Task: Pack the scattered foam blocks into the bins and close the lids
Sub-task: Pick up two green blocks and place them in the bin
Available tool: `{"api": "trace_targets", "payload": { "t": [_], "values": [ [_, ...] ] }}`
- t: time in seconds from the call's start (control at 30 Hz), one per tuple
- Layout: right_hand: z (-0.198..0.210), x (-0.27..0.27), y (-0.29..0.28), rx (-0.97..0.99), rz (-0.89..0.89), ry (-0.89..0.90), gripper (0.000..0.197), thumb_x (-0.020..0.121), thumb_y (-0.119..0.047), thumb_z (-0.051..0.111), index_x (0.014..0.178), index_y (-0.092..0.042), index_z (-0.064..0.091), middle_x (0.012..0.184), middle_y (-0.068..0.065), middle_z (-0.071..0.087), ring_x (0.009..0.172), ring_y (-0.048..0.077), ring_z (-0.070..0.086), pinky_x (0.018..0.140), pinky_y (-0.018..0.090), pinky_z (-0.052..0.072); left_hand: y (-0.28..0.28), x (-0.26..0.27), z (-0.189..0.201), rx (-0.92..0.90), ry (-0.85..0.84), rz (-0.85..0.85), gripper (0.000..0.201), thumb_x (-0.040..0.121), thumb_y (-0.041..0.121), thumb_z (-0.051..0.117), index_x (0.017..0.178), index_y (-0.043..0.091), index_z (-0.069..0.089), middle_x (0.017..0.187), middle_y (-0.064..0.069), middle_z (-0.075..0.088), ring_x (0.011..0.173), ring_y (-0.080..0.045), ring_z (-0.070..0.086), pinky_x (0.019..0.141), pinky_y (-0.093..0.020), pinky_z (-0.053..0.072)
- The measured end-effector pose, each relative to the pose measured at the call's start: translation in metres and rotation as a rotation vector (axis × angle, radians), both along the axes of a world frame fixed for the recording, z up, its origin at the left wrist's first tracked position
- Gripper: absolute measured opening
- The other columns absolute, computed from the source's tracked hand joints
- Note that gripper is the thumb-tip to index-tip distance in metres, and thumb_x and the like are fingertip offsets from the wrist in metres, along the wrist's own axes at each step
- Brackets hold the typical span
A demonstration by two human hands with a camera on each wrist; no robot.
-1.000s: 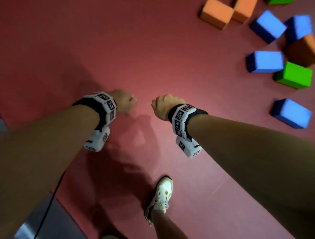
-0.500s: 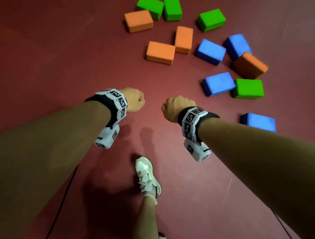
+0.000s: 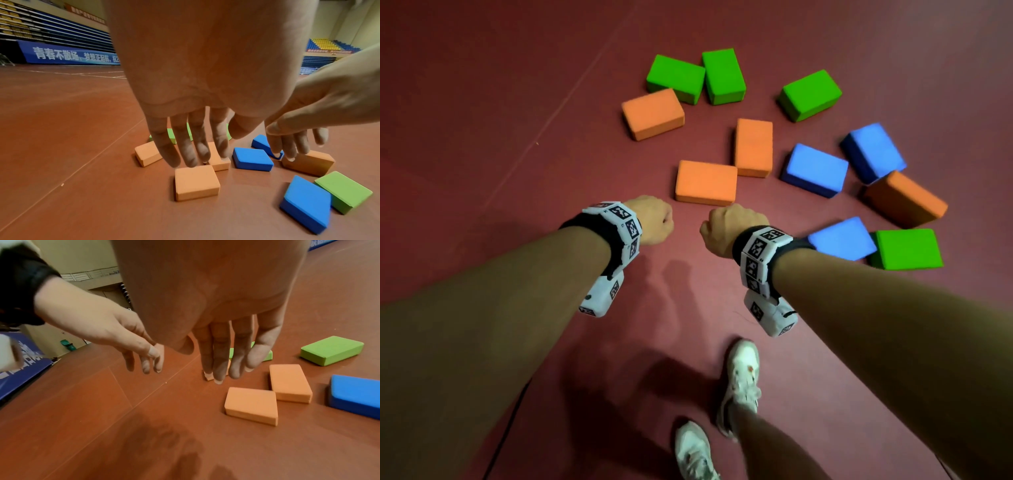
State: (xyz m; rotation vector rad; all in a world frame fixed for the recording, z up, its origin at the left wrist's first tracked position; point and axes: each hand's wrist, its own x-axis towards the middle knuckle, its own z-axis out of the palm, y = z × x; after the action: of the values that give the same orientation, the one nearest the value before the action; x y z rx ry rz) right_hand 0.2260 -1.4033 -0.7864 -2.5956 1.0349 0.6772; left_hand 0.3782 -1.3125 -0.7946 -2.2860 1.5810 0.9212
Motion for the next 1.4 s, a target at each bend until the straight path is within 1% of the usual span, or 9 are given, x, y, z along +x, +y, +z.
{"api": "trace_targets", "payload": {
  "t": [0.33,0.5,0.6,0.67,0.83,0.93,1.03,1.17,1.4],
  "values": [
    [-0.046,0.17,-0.236,0.061,-0.09,-0.065,0.04,0.1,-0.04,0.037,0.117,-0.013,0.062,0.121,0.013,0.062,0.104,0.036,0.062,0.077,0.037,0.041,-0.254,0.172,-0.027,0.017,-0.048,-0.066,0.026,0.098,0.025,0.04,0.102,0.013,0.062,0.106,-0.008,0.065,0.096,-0.028,0.058,0.082,-0.034,0.046],
    [-0.068,0.217,-0.338,0.059,-0.151,-0.037,0.039,0.099,-0.038,0.036,0.116,-0.015,0.062,0.122,0.012,0.062,0.105,0.035,0.061,0.075,0.035,0.04,-0.36,0.235,-0.05,0.067,-0.039,-0.108,0.028,0.097,0.024,0.038,0.098,0.009,0.062,0.099,-0.01,0.066,0.091,-0.03,0.059,0.077,-0.035,0.047],
    [-0.08,0.238,-0.387,0.059,-0.166,0.004,0.039,0.099,-0.039,0.035,0.116,-0.015,0.062,0.123,0.011,0.061,0.109,0.034,0.06,0.077,0.036,0.041,-0.403,0.27,-0.062,0.059,-0.034,-0.08,0.02,0.096,0.027,0.04,0.089,0.017,0.055,0.096,-0.006,0.06,0.088,-0.027,0.055,0.075,-0.032,0.042],
    [-0.086,0.256,-0.411,0.076,-0.194,0.017,0.039,0.099,-0.04,0.036,0.118,-0.015,0.06,0.125,0.011,0.06,0.111,0.034,0.059,0.078,0.036,0.041,-0.426,0.293,-0.07,0.038,-0.041,-0.092,0.018,0.093,0.026,0.042,0.084,0.017,0.055,0.094,-0.008,0.058,0.088,-0.031,0.057,0.076,-0.036,0.046],
    [-0.113,0.313,-0.465,0.093,-0.273,0.034,0.044,0.096,-0.043,0.039,0.125,-0.013,0.055,0.128,0.011,0.054,0.116,0.036,0.055,0.087,0.041,0.044,-0.484,0.368,-0.097,0.074,-0.066,-0.115,0.024,0.095,0.022,0.044,0.091,0.007,0.062,0.097,-0.014,0.066,0.092,-0.035,0.061,0.082,-0.042,0.052],
    [-0.136,0.356,-0.498,0.097,-0.304,0.063,0.048,0.096,-0.044,0.04,0.13,-0.012,0.051,0.131,0.012,0.051,0.119,0.037,0.053,0.09,0.043,0.045,-0.523,0.418,-0.119,0.075,-0.074,-0.143,0.019,0.093,0.022,0.047,0.093,0.011,0.062,0.103,-0.016,0.065,0.097,-0.035,0.061,0.084,-0.039,0.052],
    [-0.177,0.399,-0.539,0.103,-0.385,0.031,0.048,0.096,-0.043,0.042,0.13,-0.01,0.05,0.13,0.013,0.048,0.121,0.038,0.049,0.092,0.044,0.044,-0.58,0.47,-0.166,0.053,-0.093,-0.19,0.025,0.087,0.024,0.058,0.108,0.013,0.066,0.114,-0.016,0.063,0.106,-0.035,0.06,0.09,-0.036,0.049],
    [-0.252,0.442,-0.576,0.141,-0.54,0.019,0.055,0.094,-0.046,0.05,0.131,-0.006,0.042,0.134,0.017,0.038,0.12,0.043,0.049,0.093,0.047,0.044,-0.628,0.528,-0.244,0.044,-0.094,-0.145,0.046,0.081,0.031,0.07,0.121,0.014,0.056,0.119,-0.018,0.054,0.11,-0.039,0.055,0.096,-0.044,0.046],
    [-0.393,0.465,-0.623,0.021,-0.618,0.078,0.057,0.085,-0.038,0.065,0.128,-0.012,0.039,0.135,0.014,0.034,0.121,0.04,0.042,0.095,0.051,0.04,-0.666,0.553,-0.4,0.185,-0.192,-0.307,0.089,0.069,0.057,0.079,0.131,0.006,0.041,0.126,-0.017,0.046,0.115,-0.038,0.047,0.096,-0.046,0.045]
  ]
}}
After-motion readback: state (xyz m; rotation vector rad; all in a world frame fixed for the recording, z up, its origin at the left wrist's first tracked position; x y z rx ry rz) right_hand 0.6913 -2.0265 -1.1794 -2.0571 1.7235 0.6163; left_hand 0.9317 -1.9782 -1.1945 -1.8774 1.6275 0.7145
